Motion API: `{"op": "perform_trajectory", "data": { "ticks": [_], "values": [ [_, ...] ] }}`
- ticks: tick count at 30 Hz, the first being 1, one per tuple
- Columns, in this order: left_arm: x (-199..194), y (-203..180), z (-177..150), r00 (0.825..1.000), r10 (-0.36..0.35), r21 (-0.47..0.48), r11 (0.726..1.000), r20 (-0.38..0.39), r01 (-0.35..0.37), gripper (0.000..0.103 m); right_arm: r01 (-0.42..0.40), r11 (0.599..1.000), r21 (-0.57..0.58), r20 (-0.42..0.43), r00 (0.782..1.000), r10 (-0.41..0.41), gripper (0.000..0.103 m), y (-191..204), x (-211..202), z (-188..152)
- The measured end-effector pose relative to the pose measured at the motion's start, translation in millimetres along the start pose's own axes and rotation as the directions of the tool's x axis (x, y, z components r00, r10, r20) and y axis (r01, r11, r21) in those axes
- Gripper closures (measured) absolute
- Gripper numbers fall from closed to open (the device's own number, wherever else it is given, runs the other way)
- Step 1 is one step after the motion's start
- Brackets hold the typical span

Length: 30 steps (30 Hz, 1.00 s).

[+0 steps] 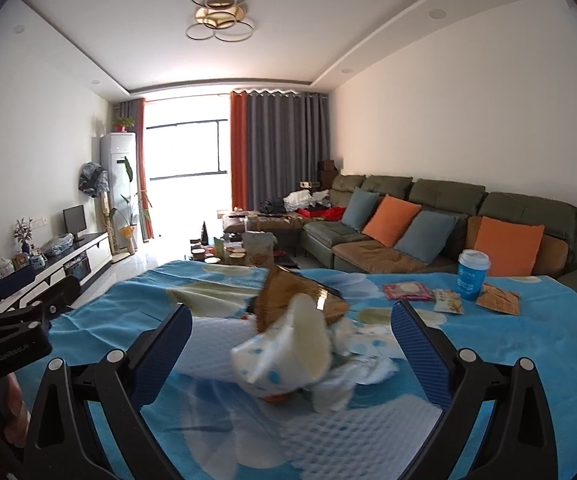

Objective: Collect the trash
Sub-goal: 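Grasp the white blue-dotted paper cup with the left gripper while the right grasps the white foam net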

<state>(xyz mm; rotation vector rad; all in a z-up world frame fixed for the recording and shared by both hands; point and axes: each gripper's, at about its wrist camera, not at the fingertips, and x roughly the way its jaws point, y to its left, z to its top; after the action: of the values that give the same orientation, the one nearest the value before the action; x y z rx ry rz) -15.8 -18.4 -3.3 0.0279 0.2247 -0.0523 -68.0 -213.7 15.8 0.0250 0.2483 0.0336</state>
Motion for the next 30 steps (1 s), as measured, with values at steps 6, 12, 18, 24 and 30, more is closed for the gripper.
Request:
{"op": "perform_trajectory", "data": {
  "ticks": [6,12,18,24,30],
  "values": [
    [12,-15,-6,0.989,-0.117,0.017,0.993,-0.085,0.119,0.006,0.034,0.998,0.059,-0.075,0.997,-0.03,0.007,-34,2,-9],
    [19,-46,-10,0.967,-0.216,0.075,0.971,-0.131,0.227,0.006,0.029,0.993,0.119,-0.151,0.988,-0.011,0.007,-59,3,-24],
    [30,-87,-13,0.908,-0.366,0.14,0.907,-0.205,0.398,0.006,0.004,0.981,0.193,-0.223,0.974,0.04,0.007,-81,12,-38],
    [48,-131,-20,0.876,-0.411,0.221,0.857,-0.253,0.466,0.006,-0.01,0.96,0.279,-0.287,0.953,0.094,0.015,-104,18,-56],
    [75,-162,-22,0.846,-0.413,0.258,0.824,-0.336,0.505,0.021,-0.058,0.931,0.36,-0.323,0.929,0.182,0.029,-115,23,-70]
  ]
}}
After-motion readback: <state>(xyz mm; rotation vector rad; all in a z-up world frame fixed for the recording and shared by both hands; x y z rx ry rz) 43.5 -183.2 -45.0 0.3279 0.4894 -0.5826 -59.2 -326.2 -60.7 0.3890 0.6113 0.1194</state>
